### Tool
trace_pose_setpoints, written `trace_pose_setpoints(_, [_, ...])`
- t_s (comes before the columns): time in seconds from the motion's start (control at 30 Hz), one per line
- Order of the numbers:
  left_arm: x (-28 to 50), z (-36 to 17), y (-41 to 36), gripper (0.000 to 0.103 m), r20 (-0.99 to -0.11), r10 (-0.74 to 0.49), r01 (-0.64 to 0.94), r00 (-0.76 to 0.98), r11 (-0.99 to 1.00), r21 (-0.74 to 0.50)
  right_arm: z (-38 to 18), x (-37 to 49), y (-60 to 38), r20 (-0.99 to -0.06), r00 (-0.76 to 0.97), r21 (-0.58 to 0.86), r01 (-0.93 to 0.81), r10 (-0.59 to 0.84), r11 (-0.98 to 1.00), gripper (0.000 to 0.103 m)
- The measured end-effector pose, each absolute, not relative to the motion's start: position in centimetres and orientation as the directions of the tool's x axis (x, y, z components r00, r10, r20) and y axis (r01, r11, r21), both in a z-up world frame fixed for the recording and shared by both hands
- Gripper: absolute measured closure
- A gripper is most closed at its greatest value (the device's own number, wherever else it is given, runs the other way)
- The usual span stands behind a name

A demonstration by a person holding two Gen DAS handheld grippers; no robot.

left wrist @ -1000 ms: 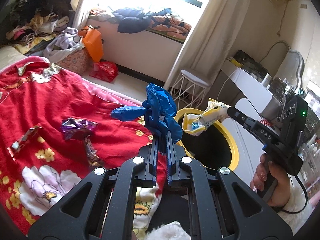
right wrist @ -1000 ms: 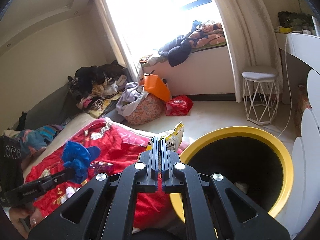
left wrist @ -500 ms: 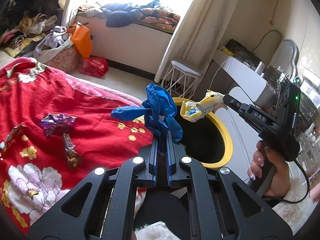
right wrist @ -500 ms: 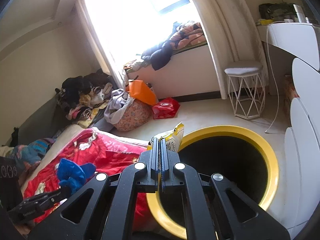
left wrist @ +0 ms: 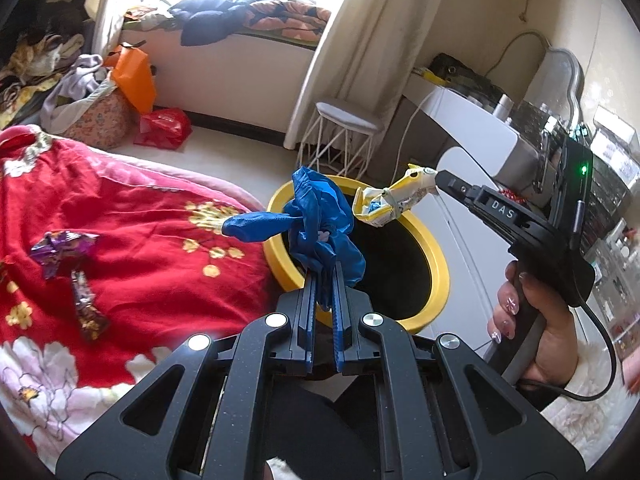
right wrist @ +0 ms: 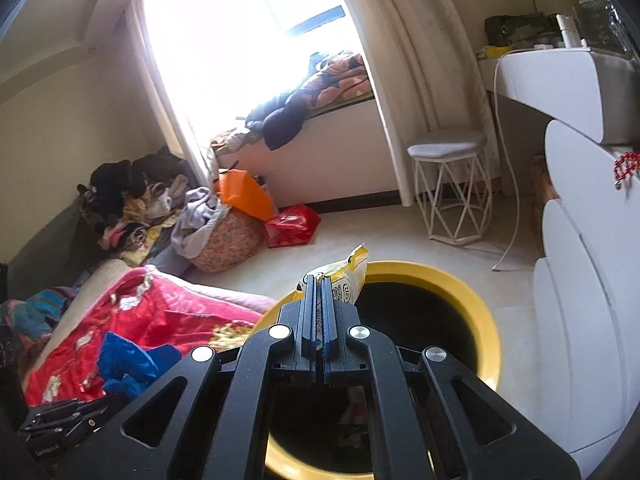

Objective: Collect trash
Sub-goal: 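Open both tools to drop the blue bag and wrapper into the bin, then move both tools back to the candy wrappers on the bedspread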

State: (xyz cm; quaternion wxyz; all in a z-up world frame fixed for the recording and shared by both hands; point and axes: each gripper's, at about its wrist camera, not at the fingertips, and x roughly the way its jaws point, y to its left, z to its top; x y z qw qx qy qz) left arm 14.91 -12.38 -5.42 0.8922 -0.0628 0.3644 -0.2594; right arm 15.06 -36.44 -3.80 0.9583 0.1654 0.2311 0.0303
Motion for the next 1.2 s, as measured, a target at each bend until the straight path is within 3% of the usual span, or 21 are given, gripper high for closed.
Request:
trace_pose_setpoints(0.57, [17.0, -7.4, -17.6, 0.099, -0.666, -0.517, 0.467, 0.537, 0.84, -0.275, -6.3, 16.0, -38.8, -0.503, 0.863, 0.303, 0.126, 0.047, 0.945, 0.101])
trace_pose_setpoints(0.87, [19.1, -9.2, -19.0, 0.099, -0.712, -0.5, 0.444, 0.492, 0.848, -0.289, -7.4, 16.5, -39.3, -0.545, 0.836, 0.316, 0.126, 0.071, 0.941, 0.099])
trace_pose_setpoints(0.93, [19.5, -9.2, -19.3, 0.091, -0.717, -0.492, 0.444, 0.494, 0.852, -0.279, -7.4, 16.4, -39.4, -0.537, 0.839, 0.335, 0.119, 0.086, 0.935, 0.092])
trace_pose_setpoints(0.97, [19.6, -9.1, -19.4, 0.077, -0.715, -0.489, 0.442, 0.5, 0.854, -0.275, -7.3, 16.4, -39.3, -0.533, 0.842, 0.332, 0.121, 0.08, 0.936, 0.087])
trace_pose_setpoints(1.0, [19.7, -9.0, -19.4, 0.064, -0.712, -0.486, 0.438, 0.507, 0.856, -0.273, -7.1, 16.3, -39.4, -0.531, 0.844, 0.326, 0.123, 0.074, 0.937, 0.077])
trace_pose_setpoints(1.03, [19.7, -8.9, -19.3, 0.061, -0.707, -0.486, 0.436, 0.513, 0.857, -0.274, -7.0, 16.2, -39.3, -0.524, 0.849, 0.324, 0.12, 0.072, 0.939, 0.068])
trace_pose_setpoints(1.13, [19.6, -8.2, -19.0, 0.046, -0.694, -0.475, 0.426, 0.541, 0.866, -0.261, -6.9, 16.1, -39.2, -0.519, 0.851, 0.328, 0.119, 0.073, 0.937, 0.062])
trace_pose_setpoints(1.2, [19.2, -7.7, -18.6, 0.03, -0.684, -0.463, 0.415, 0.564, 0.875, -0.25, -6.9, 16.1, -39.0, -0.517, 0.853, 0.329, 0.117, 0.075, 0.937, 0.056])
